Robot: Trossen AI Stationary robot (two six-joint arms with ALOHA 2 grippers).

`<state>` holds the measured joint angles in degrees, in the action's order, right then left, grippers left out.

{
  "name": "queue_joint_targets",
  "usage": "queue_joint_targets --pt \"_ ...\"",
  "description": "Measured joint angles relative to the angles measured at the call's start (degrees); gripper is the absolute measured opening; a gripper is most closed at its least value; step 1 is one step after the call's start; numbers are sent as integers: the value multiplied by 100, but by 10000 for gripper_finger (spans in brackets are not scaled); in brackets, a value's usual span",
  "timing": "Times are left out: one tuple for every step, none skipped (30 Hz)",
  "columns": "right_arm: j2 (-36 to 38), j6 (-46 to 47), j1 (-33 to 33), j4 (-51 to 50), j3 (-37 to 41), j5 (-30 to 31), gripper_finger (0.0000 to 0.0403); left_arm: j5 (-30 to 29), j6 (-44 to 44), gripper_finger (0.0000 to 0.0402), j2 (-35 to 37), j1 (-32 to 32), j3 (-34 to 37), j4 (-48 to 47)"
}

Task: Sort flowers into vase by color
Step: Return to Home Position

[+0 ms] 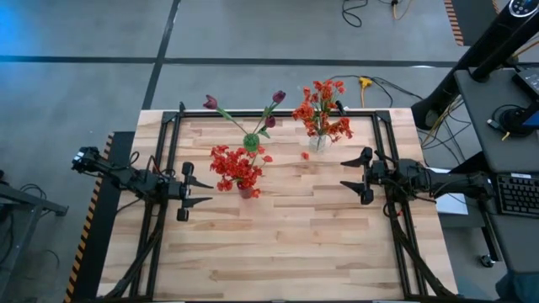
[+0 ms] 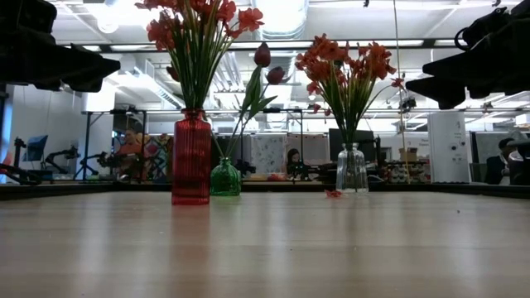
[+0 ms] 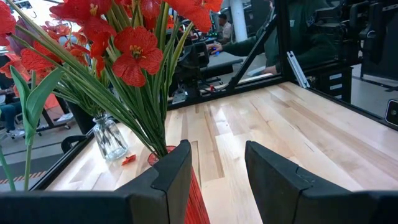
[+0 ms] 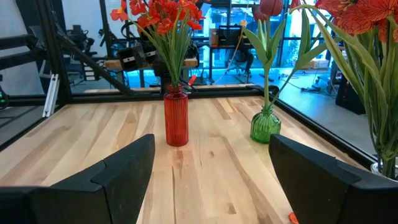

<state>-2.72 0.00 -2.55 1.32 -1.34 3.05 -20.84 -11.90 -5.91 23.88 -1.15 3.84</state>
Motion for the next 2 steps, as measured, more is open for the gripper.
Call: queue_joint_targets --pt "0 -1 1 0 0 1 309 0 0 135 0 1 0 0" --pt "0 1 2 0 0 0 309 0 0 135 0 0 0 0"
